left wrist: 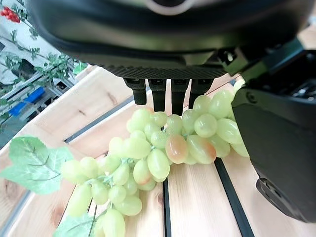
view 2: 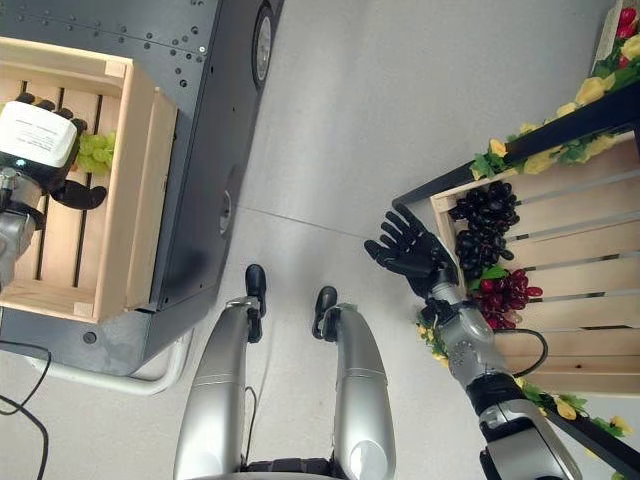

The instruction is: Pick up the fruits from the basket on one side to the basket on the other side

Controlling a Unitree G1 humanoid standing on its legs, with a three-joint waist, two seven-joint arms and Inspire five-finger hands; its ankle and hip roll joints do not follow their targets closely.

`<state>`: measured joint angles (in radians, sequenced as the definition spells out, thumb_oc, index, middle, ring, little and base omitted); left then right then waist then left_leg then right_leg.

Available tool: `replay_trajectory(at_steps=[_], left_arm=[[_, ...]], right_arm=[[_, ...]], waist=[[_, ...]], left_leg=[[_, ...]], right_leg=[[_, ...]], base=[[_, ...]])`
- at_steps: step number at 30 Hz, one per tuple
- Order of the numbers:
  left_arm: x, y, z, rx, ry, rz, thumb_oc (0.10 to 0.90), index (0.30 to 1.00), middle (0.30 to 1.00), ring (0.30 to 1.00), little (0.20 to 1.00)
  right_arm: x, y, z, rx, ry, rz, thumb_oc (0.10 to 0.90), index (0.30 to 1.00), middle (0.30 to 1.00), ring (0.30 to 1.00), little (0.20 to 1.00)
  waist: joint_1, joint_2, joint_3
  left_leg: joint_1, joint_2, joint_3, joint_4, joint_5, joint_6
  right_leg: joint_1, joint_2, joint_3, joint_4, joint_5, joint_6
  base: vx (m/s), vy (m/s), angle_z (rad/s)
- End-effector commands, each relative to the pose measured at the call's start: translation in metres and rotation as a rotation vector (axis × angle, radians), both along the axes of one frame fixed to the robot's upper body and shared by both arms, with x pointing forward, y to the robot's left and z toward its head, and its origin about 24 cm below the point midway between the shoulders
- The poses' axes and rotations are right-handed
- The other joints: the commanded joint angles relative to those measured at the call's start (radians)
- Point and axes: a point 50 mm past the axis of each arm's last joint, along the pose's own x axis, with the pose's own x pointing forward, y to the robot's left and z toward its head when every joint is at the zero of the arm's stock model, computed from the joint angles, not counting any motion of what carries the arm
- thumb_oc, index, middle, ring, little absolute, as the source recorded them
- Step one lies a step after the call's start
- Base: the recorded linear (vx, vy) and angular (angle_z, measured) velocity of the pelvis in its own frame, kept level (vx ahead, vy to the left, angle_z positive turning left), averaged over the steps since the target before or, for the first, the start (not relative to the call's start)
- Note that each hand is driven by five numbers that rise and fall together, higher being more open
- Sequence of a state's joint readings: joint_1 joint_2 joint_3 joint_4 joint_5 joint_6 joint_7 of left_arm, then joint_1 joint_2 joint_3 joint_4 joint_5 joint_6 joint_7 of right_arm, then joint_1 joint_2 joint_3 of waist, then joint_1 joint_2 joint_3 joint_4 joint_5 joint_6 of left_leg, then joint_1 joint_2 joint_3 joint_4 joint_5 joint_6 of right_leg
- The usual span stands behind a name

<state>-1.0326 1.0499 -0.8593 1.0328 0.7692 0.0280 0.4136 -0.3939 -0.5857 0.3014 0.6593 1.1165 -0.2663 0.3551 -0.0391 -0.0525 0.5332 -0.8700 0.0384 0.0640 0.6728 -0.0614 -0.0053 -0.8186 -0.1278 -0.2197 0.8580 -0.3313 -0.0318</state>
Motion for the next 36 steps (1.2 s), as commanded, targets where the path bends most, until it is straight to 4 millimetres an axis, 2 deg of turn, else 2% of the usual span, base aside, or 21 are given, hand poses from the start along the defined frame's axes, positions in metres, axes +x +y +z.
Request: replay_trajectory(at_steps=[1, 4, 5, 6, 9, 10, 11, 12, 20, 24, 36], left_arm=[[-0.013, 0.032, 0.018, -0.077, -0.048, 0.257, 0.8, 0.9, 0.9, 0.9, 0.9], [-0.018, 0.039, 0.019, -0.101, -0.07, 0.327, 0.8, 0.9, 0.9, 0.9, 0.9], [-0.019, 0.04, 0.024, -0.101, -0.089, 0.336, 0.8, 0.9, 0.9, 0.9, 0.9], [-0.022, 0.044, 0.019, -0.098, -0.085, 0.365, 0.8, 0.9, 0.9, 0.9, 0.9], [-0.024, 0.047, 0.022, -0.106, -0.099, 0.401, 0.8, 0.9, 0.9, 0.9, 0.9], [-0.024, 0.047, 0.023, -0.123, -0.113, 0.397, 0.605, 0.608, 0.608, 0.608, 0.608], [-0.023, 0.045, 0.023, -0.133, -0.123, 0.382, 0.571, 0.556, 0.556, 0.556, 0.556], [-0.022, 0.044, 0.026, -0.132, -0.13, 0.366, 0.4, 0.3, 0.3, 0.3, 0.3], [-0.012, 0.028, 0.036, -0.106, -0.163, 0.187, 0.4, 0.3, 0.3, 0.3, 0.3], [-0.009, 0.021, 0.034, -0.109, -0.149, 0.11, 0.4, 0.3, 0.3, 0.3, 0.3], [-0.009, 0.016, 0.031, -0.215, -0.176, 0.044, 0.4, 0.3, 0.3, 0.3, 0.3]], right_arm=[[-0.001, -0.015, 0.035, 0.008, -0.182, 0.022, 0.8, 0.9, 0.9, 0.9, 0.9], [-0.002, -0.014, 0.037, 0.004, -0.195, 0.031, 0.8, 0.9, 0.9, 0.9, 0.9], [0.001, -0.015, 0.043, 0.003, -0.213, 0.033, 0.8, 0.9, 0.9, 0.9, 0.9], [-0.002, -0.014, 0.039, 0.006, -0.203, 0.036, 0.8, 0.9, 0.9, 0.9, 0.9], [-0.001, -0.013, 0.042, 0.009, -0.22, 0.039, 0.8, 0.9, 0.9, 0.9, 0.9], [0.0, -0.012, 0.045, 0.011, -0.23, 0.04, 0.8, 0.9, 0.9, 0.9, 0.9], [0.0, -0.011, 0.046, 0.012, -0.236, 0.04, 0.8, 0.9, 0.9, 0.9, 0.9], [0.001, -0.009, 0.048, 0.011, -0.245, 0.042, 0.8, 0.9, 0.9, 0.9, 0.9], [-0.001, -0.004, 0.052, 0.006, -0.261, 0.041, 0.8, 0.9, 0.9, 0.9, 0.9], [-0.002, -0.005, 0.05, 0.018, -0.26, 0.031, 0.8, 0.9, 0.9, 0.9, 0.9], [-0.005, -0.005, 0.05, 0.039, -0.284, 0.035, 0.8, 0.9, 0.9, 0.9, 0.9]], waist=[[-0.018, 0.002, -0.013], [-0.017, 0.002, -0.013], [-0.018, 0.002, -0.013], [-0.015, 0.002, -0.013], [-0.015, 0.003, -0.013], [-0.013, 0.004, -0.013], [-0.012, 0.005, -0.013], [-0.012, 0.005, -0.013], [-0.015, 0.003, -0.013], [-0.017, 0.003, -0.013], [-0.021, 0.026, -0.013]], left_leg=[[0.07, -0.033, 0.095, 0.025, -0.162, 0.035], [0.063, -0.035, 0.093, 0.024, -0.162, 0.035], [0.035, -0.033, 0.1, 0.023, -0.142, 0.042], [0.064, -0.035, 0.092, 0.021, -0.161, 0.034], [0.068, -0.036, 0.092, 0.014, -0.157, 0.032], [0.07, -0.038, 0.091, 0.011, -0.156, 0.031], [0.07, -0.038, 0.091, 0.01, -0.155, 0.03], [0.07, -0.039, 0.09, 0.01, -0.154, 0.03], [0.075, -0.037, 0.091, 0.004, -0.153, 0.03], [0.088, -0.039, 0.092, 0.001, -0.154, 0.031], [0.194, -0.042, 0.097, -0.017, -0.164, 0.034]], right_leg=[[0.024, 0.036, 0.006, -0.163, 0.149, 0.032], [0.018, 0.035, 0.004, -0.164, 0.149, 0.032], [-0.008, 0.032, -0.003, -0.168, 0.164, 0.022], [0.021, 0.034, 0.003, -0.168, 0.147, 0.032], [0.026, 0.033, 0.001, -0.174, 0.148, 0.031], [0.028, 0.032, 0.0, -0.175, 0.147, 0.031], [0.029, 0.032, -0.001, -0.175, 0.147, 0.031], [0.028, 0.031, -0.002, -0.172, 0.146, 0.03], [0.031, 0.027, -0.005, -0.176, 0.145, 0.031], [0.042, 0.03, -0.003, -0.175, 0.144, 0.031], [0.137, 0.032, 0.01, -0.178, 0.127, 0.034]], base=[[-0.02, 0.017, -0.04], [-0.03, 0.001, -0.04], [0.0, 0.0, 0.0], [-0.01, -0.004, -0.03], [0.01, 0.0, -0.01], [0.0, 0.0, 0.0], [0.0, 0.0, 0.0], [0.0, 0.0, 0.0], [0.0, 0.0, 0.0], [0.0, 0.0, 0.0], [0.0, -0.003, 0.0]])
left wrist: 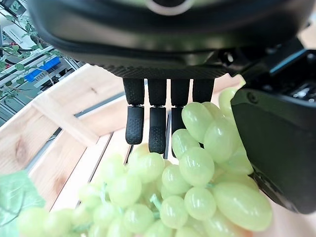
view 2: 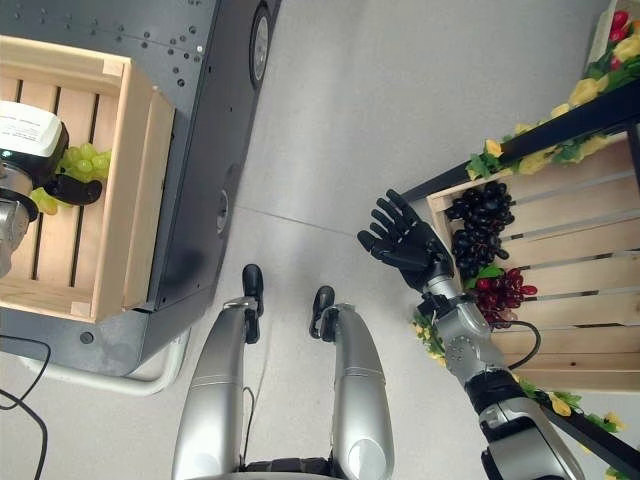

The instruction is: Pick up the fruits from the basket on one side to the basket on the other side

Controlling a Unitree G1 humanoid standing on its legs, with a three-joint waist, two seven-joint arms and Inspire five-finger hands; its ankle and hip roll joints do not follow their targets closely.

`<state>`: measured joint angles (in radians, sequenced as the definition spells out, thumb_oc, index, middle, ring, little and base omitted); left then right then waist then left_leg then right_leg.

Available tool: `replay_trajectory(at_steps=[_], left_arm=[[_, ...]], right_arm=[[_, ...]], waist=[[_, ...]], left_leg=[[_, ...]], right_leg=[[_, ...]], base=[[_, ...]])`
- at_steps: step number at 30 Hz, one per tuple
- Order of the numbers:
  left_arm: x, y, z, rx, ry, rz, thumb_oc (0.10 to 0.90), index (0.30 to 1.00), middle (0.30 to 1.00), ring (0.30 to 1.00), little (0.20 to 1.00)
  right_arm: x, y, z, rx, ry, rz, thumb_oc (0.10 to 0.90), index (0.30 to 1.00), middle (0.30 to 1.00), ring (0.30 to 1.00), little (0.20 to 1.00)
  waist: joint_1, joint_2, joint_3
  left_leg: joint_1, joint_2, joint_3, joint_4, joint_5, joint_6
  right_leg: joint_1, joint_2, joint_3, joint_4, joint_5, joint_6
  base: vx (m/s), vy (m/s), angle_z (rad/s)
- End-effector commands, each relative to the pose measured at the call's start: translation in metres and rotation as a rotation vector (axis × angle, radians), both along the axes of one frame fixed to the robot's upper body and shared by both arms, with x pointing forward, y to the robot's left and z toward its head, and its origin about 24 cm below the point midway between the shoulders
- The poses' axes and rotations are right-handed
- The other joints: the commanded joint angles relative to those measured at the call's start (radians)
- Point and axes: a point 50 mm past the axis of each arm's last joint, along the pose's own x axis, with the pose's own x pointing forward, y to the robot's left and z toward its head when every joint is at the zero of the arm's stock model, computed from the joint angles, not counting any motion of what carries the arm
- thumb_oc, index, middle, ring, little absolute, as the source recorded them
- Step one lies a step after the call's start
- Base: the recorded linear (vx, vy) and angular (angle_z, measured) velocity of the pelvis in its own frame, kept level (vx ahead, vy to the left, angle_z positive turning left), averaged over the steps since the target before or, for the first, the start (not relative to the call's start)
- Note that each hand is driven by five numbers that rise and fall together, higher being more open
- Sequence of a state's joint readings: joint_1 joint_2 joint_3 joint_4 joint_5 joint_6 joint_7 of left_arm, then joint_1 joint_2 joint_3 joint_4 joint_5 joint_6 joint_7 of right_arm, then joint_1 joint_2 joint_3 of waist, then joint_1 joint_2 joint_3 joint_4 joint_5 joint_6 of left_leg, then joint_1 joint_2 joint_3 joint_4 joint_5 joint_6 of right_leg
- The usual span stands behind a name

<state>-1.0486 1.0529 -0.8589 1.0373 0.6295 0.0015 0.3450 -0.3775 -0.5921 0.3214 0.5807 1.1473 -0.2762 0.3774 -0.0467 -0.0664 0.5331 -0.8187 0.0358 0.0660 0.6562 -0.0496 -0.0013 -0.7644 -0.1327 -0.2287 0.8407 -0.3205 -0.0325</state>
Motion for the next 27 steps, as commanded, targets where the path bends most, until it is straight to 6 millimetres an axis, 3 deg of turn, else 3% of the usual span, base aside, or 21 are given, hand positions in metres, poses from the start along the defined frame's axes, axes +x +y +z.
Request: replay_trajectory(at_steps=[1, 6, 11, 17, 20, 27], left_arm=[[-0.011, 0.016, 0.027, -0.106, -0.196, 0.039, 0.4, 0.3, 0.3, 0.3, 0.3], [-0.022, 0.025, 0.016, -0.572, -0.395, -0.013, 0.4, 0.3, 0.3, 0.3, 0.3], [-0.033, 0.035, 0.003, -0.866, -0.515, -0.039, 0.4, 0.3, 0.3, 0.3, 0.3], [-0.042, 0.039, -0.015, -1.066, -0.586, -0.076, 0.4, 0.3, 0.3, 0.3, 0.3], [-0.047, 0.037, -0.028, -1.124, -0.589, -0.095, 0.4, 0.3, 0.3, 0.3, 0.3], [-0.052, 0.038, -0.036, -1.282, -0.647, -0.125, 0.4, 0.3, 0.3, 0.3, 0.3]], right_arm=[[-0.003, -0.015, 0.042, 0.021, -0.232, -0.029, 0.8, 0.9, 0.9, 0.9, 0.9], [-0.006, -0.012, 0.037, 0.042, -0.216, -0.037, 0.8, 0.9, 0.9, 0.9, 0.9], [-0.01, -0.009, 0.029, 0.05, -0.195, -0.046, 0.8, 0.9, 0.9, 0.9, 0.9], [-0.014, -0.005, 0.019, 0.048, -0.158, -0.045, 0.8, 0.9, 0.9, 0.9, 0.9], [-0.019, -0.002, 0.01, 0.05, -0.13, -0.033, 0.8, 0.9, 0.9, 0.9, 0.9], [-0.023, 0.001, -0.001, 0.042, -0.097, -0.027, 0.8, 0.9, 0.9, 0.9, 0.9]], waist=[[-0.014, 0.041, -0.013], [-0.003, 0.048, -0.013], [0.0, 0.055, -0.013], [-0.003, 0.063, -0.016], [-0.004, 0.07, -0.056], [-0.006, 0.079, -0.121]], left_leg=[[0.154, -0.04, 0.094, 0.001, -0.178, 0.031], [0.244, -0.055, 0.078, -0.015, -0.185, 0.032], [0.326, -0.065, 0.069, -0.02, -0.201, 0.036], [0.418, -0.068, 0.072, -0.025, -0.218, 0.04], [0.477, -0.069, 0.066, -0.065, -0.214, 0.04], [0.575, -0.075, 0.06, -0.178, -0.175, 0.038]], right_leg=[[0.093, 0.036, 0.019, -0.158, 0.114, 0.035], [0.181, 0.037, 0.024, -0.164, 0.094, 0.032], [0.259, 0.039, 0.035, -0.167, 0.074, 0.025], [0.343, 0.033, 0.037, -0.163, 0.052, 0.019], [0.397, 0.033, 0.049, -0.198, 0.051, 0.019], [0.493, 0.034, 0.05, -0.315, 0.084, 0.024]], base=[[0.0, 0.0, 0.0], [0.02, -0.058, -0.01], [0.02, -0.04, 0.01], [0.02, -0.006, -0.01], [0.04, -0.008, -0.09], [0.02, -0.015, -0.03]])
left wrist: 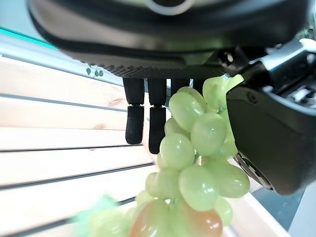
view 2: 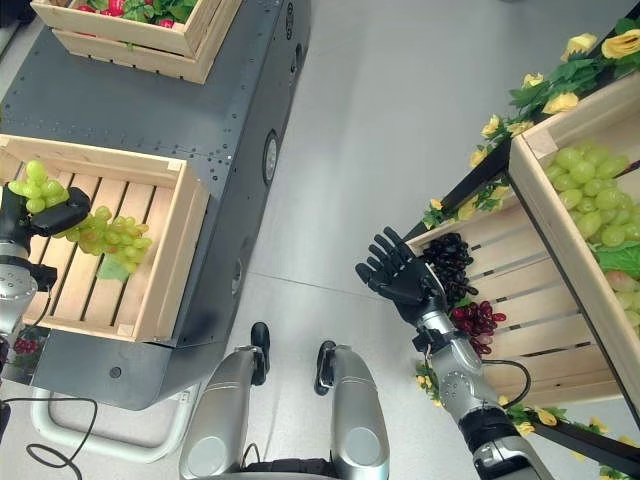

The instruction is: Pick up the fruits from the basket on one side to the basket on the other side

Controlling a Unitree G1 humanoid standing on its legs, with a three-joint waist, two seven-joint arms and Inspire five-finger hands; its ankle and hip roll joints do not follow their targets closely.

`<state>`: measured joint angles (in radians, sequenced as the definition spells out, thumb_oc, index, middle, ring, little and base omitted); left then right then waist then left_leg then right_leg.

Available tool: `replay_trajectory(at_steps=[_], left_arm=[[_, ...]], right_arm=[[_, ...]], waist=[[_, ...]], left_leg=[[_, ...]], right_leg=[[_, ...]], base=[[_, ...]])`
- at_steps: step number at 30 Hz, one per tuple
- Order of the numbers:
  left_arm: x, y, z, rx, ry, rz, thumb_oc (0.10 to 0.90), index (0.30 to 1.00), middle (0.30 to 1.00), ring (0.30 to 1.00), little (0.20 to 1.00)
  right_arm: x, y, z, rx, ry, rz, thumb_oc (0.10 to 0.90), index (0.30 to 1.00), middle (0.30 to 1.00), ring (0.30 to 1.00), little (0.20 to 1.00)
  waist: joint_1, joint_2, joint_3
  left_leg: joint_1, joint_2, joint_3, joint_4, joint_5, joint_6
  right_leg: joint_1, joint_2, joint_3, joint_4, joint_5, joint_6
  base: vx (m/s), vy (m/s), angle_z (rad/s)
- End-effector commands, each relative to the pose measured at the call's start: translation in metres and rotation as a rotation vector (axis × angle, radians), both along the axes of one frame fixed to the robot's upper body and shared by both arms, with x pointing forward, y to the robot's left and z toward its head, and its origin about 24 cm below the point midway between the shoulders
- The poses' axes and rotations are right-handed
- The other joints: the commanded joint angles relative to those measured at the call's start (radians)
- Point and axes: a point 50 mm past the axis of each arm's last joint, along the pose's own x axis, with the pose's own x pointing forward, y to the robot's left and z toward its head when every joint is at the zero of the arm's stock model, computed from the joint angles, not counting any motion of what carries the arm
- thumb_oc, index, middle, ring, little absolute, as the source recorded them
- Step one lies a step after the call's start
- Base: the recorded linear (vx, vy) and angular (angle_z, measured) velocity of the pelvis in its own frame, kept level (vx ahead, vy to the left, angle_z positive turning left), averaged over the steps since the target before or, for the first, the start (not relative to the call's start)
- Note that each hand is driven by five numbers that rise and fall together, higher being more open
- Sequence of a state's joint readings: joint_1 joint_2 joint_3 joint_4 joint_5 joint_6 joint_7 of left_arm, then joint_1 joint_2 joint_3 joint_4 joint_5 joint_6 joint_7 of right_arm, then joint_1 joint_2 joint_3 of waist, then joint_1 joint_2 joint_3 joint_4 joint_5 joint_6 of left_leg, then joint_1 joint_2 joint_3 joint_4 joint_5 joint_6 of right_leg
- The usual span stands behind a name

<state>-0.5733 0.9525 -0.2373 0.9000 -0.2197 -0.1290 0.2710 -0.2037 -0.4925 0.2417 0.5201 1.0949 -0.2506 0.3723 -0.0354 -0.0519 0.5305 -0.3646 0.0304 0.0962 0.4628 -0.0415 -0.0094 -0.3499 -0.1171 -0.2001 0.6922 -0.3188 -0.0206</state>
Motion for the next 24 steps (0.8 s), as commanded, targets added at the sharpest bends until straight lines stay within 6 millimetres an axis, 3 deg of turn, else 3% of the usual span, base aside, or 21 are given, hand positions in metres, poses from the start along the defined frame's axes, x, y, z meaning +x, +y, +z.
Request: replay_trajectory(at_steps=[1, 12, 17, 21, 24], left_arm=[[-0.003, 0.004, 0.042, -0.108, -0.327, -0.01, 0.4, 0.3, 0.3, 0.3, 0.3], [-0.002, -0.019, 0.034, -0.199, -0.448, -0.146, 0.4, 0.3, 0.3, 0.3, 0.3], [0.008, -0.047, 0.038, -0.221, -0.51, -0.282, 0.4, 0.3, 0.3, 0.3, 0.3], [0.016, -0.063, 0.053, -0.216, -0.565, -0.374, 0.4, 0.3, 0.3, 0.3, 0.3], [0.022, -0.079, 0.073, -0.198, -0.615, -0.452, 0.4, 0.3, 0.3, 0.3, 0.3]], right_arm=[[0.01, -0.006, 0.04, -0.055, -0.209, 0.001, 0.8, 0.9, 0.9, 0.9, 0.9], [0.002, 0.006, 0.029, -0.143, -0.187, 0.056, 0.8, 0.9, 0.9, 0.9, 0.9], [0.009, 0.012, 0.039, -0.221, -0.224, 0.06, 0.8, 0.9, 0.9, 0.9, 0.9], [0.016, 0.018, 0.052, -0.29, -0.261, 0.069, 0.8, 0.9, 0.9, 0.9, 0.9], [0.028, 0.026, 0.075, -0.306, -0.337, 0.076, 0.8, 0.9, 0.9, 0.9, 0.9]], waist=[[-0.016, 0.066, -0.128], [-0.007, 0.085, -0.279], [-0.001, 0.088, -0.347], [-0.001, 0.09, -0.377], [0.004, 0.091, -0.397]], left_leg=[[0.136, -0.072, 0.026, -0.001, -0.179, 0.045], [0.331, -0.098, -0.002, -0.243, -0.118, 0.021], [0.388, -0.098, -0.026, -0.325, -0.09, 0.016], [0.416, -0.098, -0.044, -0.38, -0.07, 0.015], [0.434, -0.095, -0.056, -0.426, -0.052, 0.013]], right_leg=[[0.094, 0.019, 0.021, -0.184, 0.086, 0.014], [0.324, 0.048, 0.009, -0.472, 0.143, 0.036], [0.389, 0.064, 0.02, -0.569, 0.184, 0.044], [0.417, 0.073, 0.037, -0.627, 0.214, 0.051], [0.435, 0.08, 0.045, -0.675, 0.24, 0.056]], base=[[0.05, -0.034, -0.05], [0.06, -0.057, 0.02], [0.05, -0.083, 0.08], [0.01, -0.075, 0.09], [0.0, -0.094, 0.06]])
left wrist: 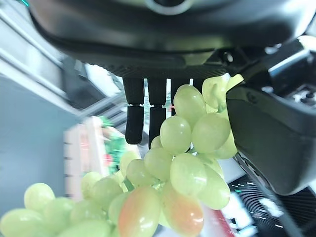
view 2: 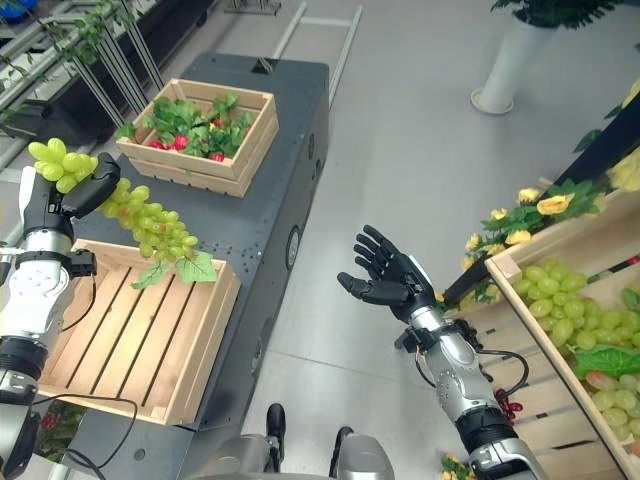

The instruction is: Pick up the fruits from the basket on one side to the basket on the other side

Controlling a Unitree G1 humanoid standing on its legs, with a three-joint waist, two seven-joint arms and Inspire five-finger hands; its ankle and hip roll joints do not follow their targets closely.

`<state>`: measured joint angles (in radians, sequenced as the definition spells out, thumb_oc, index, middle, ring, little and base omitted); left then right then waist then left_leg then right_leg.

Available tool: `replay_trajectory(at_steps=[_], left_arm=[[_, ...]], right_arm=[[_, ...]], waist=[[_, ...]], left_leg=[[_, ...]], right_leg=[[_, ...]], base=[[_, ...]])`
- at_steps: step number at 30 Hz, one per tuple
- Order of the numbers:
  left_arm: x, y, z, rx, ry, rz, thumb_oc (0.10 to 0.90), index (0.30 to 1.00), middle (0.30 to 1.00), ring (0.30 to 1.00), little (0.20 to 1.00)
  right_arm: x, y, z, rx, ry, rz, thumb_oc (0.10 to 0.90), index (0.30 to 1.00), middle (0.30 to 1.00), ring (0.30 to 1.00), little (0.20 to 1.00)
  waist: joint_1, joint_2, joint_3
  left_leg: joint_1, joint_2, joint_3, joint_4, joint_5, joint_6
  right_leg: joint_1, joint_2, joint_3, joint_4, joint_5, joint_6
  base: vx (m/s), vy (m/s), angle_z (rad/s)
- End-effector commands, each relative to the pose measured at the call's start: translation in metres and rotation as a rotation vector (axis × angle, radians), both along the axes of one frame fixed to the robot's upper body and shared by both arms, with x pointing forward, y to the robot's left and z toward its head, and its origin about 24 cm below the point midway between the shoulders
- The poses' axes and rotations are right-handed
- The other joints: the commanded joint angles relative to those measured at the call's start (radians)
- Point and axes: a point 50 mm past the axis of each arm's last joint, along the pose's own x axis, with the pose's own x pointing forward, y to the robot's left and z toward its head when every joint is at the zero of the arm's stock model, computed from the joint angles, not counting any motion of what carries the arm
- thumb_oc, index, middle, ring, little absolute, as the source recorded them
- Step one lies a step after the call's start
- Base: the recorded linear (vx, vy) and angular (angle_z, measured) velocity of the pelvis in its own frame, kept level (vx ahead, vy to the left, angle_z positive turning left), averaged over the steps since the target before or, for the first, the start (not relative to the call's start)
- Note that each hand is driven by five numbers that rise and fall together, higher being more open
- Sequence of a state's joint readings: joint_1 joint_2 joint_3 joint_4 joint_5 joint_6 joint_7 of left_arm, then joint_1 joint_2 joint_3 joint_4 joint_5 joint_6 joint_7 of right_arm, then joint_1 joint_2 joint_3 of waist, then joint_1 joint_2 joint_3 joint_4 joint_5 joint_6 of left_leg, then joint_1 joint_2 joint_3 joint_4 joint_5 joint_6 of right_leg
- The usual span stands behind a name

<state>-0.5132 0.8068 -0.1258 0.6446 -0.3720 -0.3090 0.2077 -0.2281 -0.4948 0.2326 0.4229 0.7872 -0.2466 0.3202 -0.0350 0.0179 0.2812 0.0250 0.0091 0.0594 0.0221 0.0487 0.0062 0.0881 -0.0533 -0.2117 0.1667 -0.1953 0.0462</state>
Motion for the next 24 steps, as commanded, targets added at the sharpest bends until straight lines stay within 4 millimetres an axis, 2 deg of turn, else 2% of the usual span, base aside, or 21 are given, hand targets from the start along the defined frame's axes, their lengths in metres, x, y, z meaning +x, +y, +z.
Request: replay_trajectory(at_steps=[1, 7, 8, 9, 12, 18, 24], left_arm=[[0.007, -0.02, 0.067, 0.009, -0.326, -0.108, 0.4, 0.3, 0.3, 0.3, 0.3], [0.016, -0.045, 0.098, 0.064, -0.392, -0.198, 0.4, 0.3, 0.3, 0.3, 0.3], [0.017, -0.047, 0.1, 0.069, -0.396, -0.21, 0.4, 0.3, 0.3, 0.3, 0.3], [0.02, -0.055, 0.105, 0.075, -0.403, -0.238, 0.4, 0.3, 0.3, 0.3, 0.3], [0.025, -0.071, 0.111, 0.108, -0.397, -0.295, 0.4, 0.3, 0.3, 0.3, 0.3], [0.032, -0.092, 0.123, 0.13, -0.374, -0.394, 0.4, 0.3, 0.3, 0.3, 0.3], [0.041, -0.12, 0.134, 0.108, -0.365, -0.502, 0.4, 0.3, 0.3, 0.3, 0.3]], right_arm=[[0.022, 0.013, 0.062, -0.018, -0.276, 0.027, 0.8, 0.9, 0.9, 0.9, 0.9], [0.037, 0.032, 0.106, -0.074, -0.399, 0.081, 0.8, 0.9, 0.9, 0.9, 0.9], [0.038, 0.033, 0.111, -0.07, -0.411, 0.085, 0.8, 0.9, 0.9, 0.9, 0.9], [0.042, 0.037, 0.124, -0.072, -0.446, 0.085, 0.8, 0.9, 0.9, 0.9, 0.9], [0.048, 0.043, 0.139, -0.071, -0.465, 0.102, 0.8, 0.9, 0.9, 0.9, 0.9], [0.059, 0.052, 0.146, -0.055, -0.405, 0.128, 0.8, 0.9, 0.9, 0.9, 0.9], [0.068, 0.071, 0.149, 0.031, -0.334, 0.191, 0.8, 0.9, 0.9, 0.9, 0.9]], waist=[[0.004, 0.022, -0.155], [0.007, 0.025, -0.181], [0.007, 0.024, -0.183], [0.005, 0.022, -0.187], [0.002, 0.019, -0.195], [0.003, 0.012, -0.212], [0.001, 0.008, -0.223]], left_leg=[[0.053, -0.073, -0.022, -0.005, -0.134, -0.004], [0.074, -0.073, -0.049, -0.099, -0.091, -0.012], [0.075, -0.073, -0.05, -0.103, -0.088, -0.012], [0.073, -0.072, -0.049, -0.104, -0.09, -0.012], [0.075, -0.07, -0.04, -0.101, -0.096, -0.008], [0.085, -0.067, -0.03, -0.099, -0.102, -0.006], [0.096, -0.066, -0.022, -0.1, -0.107, -0.004]], right_leg=[[0.006, 0.019, 0.059, -0.171, 0.127, -0.008], [0.024, 0.037, 0.069, -0.245, 0.166, 0.001], [0.025, 0.038, 0.072, -0.251, 0.17, 0.001], [0.021, 0.039, 0.076, -0.254, 0.171, 0.002], [0.021, 0.04, 0.082, -0.254, 0.171, 0.003], [0.028, 0.044, 0.091, -0.254, 0.168, 0.0], [0.036, 0.049, 0.099, -0.254, 0.167, -0.002]], base=[[0.01, -0.065, 0.02], [0.0, -0.062, 0.01], [-0.03, -0.044, -0.01], [-0.03, -0.028, 0.0], [-0.01, -0.018, -0.02], [0.0, 0.0, 0.0], [0.0, 0.0, 0.0]])
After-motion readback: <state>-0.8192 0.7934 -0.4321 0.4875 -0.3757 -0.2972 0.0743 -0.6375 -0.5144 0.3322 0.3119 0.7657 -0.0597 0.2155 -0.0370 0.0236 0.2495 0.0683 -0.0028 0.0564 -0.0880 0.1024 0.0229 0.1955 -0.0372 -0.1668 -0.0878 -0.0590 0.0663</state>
